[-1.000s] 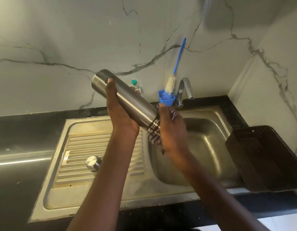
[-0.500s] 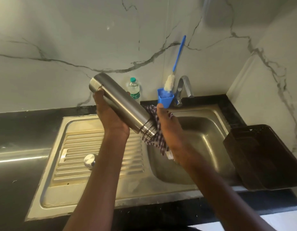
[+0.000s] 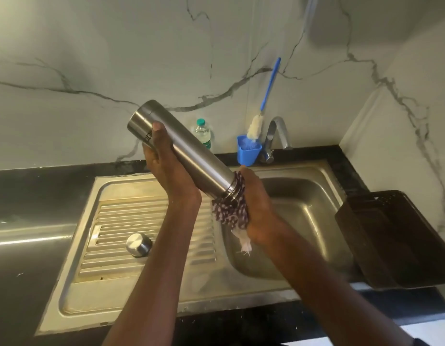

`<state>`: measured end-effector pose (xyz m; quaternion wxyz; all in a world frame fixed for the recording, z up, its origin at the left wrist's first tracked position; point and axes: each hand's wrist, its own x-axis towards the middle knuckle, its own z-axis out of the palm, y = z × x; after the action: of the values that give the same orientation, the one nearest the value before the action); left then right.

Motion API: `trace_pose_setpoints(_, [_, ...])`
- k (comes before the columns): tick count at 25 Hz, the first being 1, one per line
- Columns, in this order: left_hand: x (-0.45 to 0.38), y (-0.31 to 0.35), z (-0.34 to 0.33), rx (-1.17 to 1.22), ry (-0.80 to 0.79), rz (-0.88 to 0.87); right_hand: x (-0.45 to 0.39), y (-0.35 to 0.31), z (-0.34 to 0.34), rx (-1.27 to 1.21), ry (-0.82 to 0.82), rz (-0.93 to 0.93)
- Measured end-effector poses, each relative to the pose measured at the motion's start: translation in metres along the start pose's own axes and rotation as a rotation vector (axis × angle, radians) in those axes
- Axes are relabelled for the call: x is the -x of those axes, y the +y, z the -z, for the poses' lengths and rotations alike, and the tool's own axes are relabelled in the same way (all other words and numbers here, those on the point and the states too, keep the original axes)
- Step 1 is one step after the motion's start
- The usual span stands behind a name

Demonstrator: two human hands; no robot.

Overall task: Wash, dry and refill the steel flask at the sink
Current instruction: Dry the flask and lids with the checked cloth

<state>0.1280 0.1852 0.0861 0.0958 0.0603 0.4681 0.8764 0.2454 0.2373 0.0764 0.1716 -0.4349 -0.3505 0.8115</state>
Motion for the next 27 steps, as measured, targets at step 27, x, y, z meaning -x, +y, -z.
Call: trace_pose_setpoints(27, [0.033,0.004,0.020,0.120,-0.382,0.660,-0.033,-0.016,-0.049,1.200,-0.050,1.062])
